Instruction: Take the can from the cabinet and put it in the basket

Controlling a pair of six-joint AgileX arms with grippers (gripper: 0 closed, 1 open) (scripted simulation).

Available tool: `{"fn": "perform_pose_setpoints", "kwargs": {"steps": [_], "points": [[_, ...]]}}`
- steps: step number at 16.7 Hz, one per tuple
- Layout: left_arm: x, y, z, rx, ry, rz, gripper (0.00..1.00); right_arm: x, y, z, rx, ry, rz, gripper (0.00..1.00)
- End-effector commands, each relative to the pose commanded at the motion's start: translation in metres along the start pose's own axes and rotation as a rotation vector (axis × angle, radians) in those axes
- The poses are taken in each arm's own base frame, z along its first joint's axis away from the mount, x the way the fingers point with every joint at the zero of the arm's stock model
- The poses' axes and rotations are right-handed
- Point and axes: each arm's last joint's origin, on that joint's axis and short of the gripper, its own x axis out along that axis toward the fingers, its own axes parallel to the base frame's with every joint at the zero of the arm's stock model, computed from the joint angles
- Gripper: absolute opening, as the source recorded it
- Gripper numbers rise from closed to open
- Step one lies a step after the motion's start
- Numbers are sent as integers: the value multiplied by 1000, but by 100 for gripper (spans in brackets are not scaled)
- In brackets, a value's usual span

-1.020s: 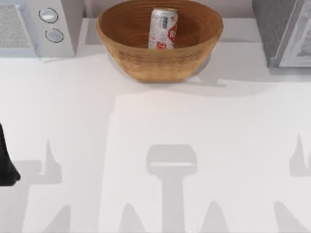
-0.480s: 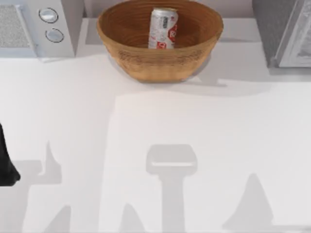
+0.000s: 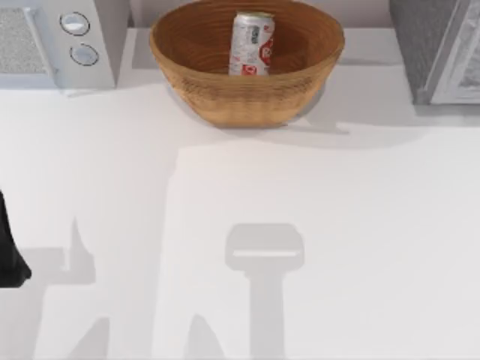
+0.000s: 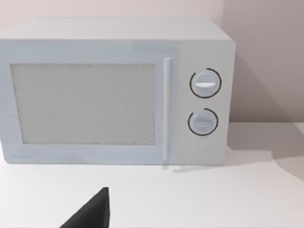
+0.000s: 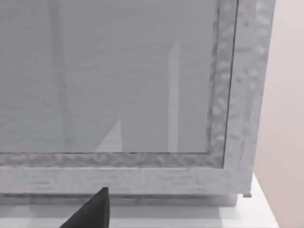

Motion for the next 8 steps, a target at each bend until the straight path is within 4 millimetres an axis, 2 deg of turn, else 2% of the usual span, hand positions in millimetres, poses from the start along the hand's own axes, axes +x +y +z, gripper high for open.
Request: {"fn": "perform_pose_setpoints", "kwargs": {"steps": [3,8], "points": [[0,0,0,0,0,0,100,-5,-11,-6,0,0,-2,100],[0,0,0,0,0,0,100,-4,-10,-7,3,3,0,100]]}}
